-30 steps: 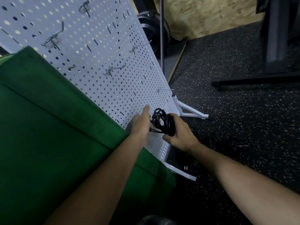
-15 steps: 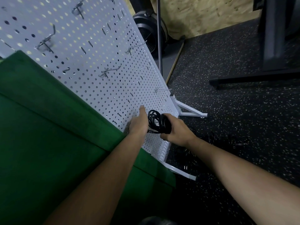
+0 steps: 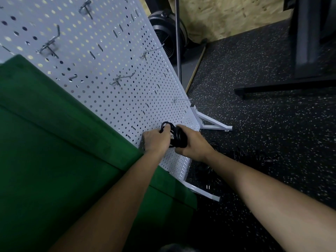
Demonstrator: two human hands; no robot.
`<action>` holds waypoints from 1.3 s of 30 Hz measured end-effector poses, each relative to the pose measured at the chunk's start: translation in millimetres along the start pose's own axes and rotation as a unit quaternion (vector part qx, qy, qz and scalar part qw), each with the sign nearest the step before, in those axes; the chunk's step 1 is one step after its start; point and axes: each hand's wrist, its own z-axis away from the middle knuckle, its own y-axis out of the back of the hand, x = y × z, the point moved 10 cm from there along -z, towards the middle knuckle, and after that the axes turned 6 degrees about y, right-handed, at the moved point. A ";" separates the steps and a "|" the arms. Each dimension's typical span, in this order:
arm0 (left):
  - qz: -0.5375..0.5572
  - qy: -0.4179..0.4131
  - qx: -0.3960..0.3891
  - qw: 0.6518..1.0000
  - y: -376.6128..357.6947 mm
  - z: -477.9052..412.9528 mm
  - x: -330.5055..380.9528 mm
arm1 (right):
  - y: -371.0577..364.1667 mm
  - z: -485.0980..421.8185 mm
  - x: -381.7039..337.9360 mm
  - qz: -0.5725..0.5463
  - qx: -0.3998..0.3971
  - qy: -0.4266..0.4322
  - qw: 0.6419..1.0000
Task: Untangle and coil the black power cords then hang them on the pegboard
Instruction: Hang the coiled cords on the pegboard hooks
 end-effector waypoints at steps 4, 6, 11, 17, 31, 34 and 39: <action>-0.023 0.001 0.009 1.000 -1.2 -4.8 -2.6 | -11.2 0.9 9.9 0.005 -0.038 -0.021 0.999; -0.032 -0.008 0.021 0.999 0.2 -1.1 -0.1 | -11.0 0.9 12.9 0.021 -0.034 -0.022 0.999; -0.062 -0.048 0.048 0.996 6.5 12.4 10.3 | -4.7 2.7 12.7 0.040 -0.018 -0.014 0.999; -0.167 -0.147 0.104 0.969 12.7 44.5 32.8 | 16.6 23.4 0.8 0.095 -0.016 0.000 0.995; -0.216 -0.448 -0.029 0.867 -96.1 110.5 56.3 | 103.0 109.6 47.5 0.225 -0.010 -0.090 0.970; -0.225 -0.428 -0.101 0.870 -144.0 105.3 31.7 | 106.0 124.2 72.7 0.239 -0.023 -0.125 0.963; -0.222 -0.317 -0.176 0.905 -221.1 72.4 -19.7 | 101.8 132.3 114.9 0.237 -0.062 -0.156 0.957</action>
